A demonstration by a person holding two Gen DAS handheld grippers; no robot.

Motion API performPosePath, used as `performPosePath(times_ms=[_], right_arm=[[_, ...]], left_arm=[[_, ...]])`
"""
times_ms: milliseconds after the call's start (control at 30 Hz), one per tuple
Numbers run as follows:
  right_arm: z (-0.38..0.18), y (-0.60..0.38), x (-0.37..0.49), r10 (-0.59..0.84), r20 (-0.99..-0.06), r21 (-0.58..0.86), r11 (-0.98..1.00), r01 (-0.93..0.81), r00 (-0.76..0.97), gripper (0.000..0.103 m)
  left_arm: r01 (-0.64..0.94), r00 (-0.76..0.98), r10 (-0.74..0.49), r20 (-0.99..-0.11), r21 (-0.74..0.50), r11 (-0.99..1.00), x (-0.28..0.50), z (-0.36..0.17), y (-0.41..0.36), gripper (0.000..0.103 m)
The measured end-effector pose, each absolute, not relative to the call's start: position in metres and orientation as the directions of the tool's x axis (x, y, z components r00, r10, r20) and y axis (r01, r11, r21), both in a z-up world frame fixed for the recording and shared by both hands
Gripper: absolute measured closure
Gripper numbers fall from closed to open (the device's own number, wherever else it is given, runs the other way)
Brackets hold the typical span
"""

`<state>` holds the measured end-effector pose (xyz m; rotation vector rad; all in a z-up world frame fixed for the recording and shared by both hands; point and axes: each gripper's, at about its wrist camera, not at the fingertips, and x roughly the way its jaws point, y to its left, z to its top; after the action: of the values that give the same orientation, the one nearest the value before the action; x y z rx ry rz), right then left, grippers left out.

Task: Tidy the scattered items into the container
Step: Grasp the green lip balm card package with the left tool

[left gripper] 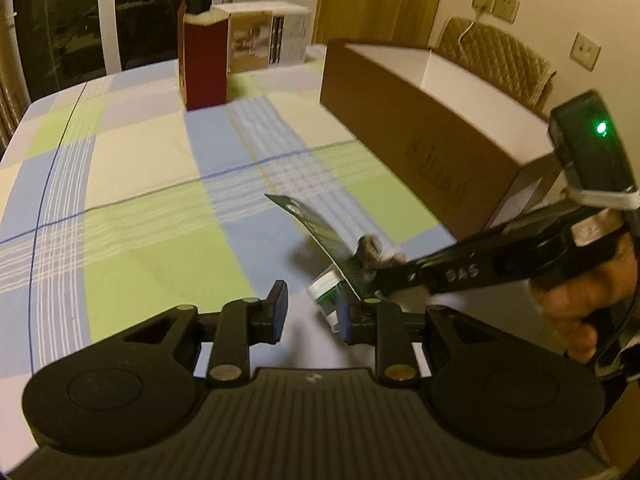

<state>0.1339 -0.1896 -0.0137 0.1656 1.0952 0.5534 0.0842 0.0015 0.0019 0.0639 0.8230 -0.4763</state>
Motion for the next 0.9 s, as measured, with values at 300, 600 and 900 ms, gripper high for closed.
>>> performPosePath(times_ms=[300,600,900], right_arm=[[-0.014,-0.187,0.147,0.534,-0.778,0.416,0.833,-0.365,0.332,0.088],[-0.010,-0.212,0.145,0.484,-0.782,0.397,0.873,-0.284,0.392,0.091],[-0.001,-0.217,0.121,0.450,-0.807,0.360,0.888,-0.285,0.383,0.101]], left_arm=[[0.443,0.601,-0.418,-0.681,-0.152,0.884,0.092,0.007,0.001,0.077],[0.490,0.594,-0.482,-0.644,-0.185,0.852,0.119,0.007,-0.024,0.067],[0.508,0.572,-0.519,-0.635,-0.223,0.832,0.157,0.006,-0.050,0.055]])
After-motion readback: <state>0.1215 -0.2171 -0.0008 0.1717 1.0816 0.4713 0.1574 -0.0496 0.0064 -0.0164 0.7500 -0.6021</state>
